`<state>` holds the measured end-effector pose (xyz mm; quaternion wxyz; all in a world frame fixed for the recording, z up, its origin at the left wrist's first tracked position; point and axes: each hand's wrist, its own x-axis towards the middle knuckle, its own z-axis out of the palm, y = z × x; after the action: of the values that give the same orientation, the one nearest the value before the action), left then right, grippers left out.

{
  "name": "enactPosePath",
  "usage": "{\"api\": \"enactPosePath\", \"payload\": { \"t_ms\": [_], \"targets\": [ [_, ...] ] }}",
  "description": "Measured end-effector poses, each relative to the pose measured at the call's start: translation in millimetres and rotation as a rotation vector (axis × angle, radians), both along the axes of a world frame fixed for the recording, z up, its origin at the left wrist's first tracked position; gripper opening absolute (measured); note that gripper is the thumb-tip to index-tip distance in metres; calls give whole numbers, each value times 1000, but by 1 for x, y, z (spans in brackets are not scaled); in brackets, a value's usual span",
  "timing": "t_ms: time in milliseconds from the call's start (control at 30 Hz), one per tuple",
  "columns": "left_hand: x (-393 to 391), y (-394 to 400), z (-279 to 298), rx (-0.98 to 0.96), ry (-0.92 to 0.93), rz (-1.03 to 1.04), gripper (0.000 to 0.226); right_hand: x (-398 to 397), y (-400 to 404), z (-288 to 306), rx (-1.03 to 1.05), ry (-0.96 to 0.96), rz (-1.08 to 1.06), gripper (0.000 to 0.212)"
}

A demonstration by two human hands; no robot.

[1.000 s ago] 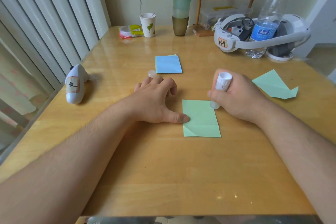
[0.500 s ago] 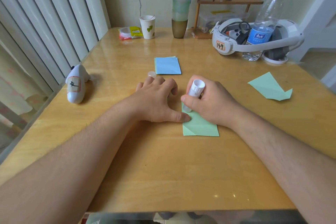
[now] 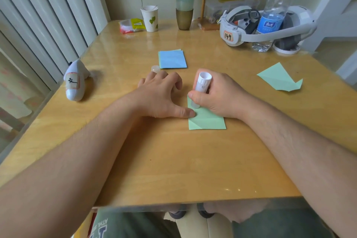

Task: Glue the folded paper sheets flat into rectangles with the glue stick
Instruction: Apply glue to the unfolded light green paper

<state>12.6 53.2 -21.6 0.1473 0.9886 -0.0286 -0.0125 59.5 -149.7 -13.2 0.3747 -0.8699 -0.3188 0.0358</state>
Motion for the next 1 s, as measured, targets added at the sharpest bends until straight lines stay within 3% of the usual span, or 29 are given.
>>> {"api": "enactPosePath", "payload": {
  "t_ms": [700, 1000],
  "targets": [
    [-7, 2, 2, -32, 26, 11, 76, 6, -35, 7, -64, -25, -80, 23],
    [-11, 6, 3, -109, 7, -93, 71, 10, -42, 10, -29, -76, -121, 26]
  ]
}}
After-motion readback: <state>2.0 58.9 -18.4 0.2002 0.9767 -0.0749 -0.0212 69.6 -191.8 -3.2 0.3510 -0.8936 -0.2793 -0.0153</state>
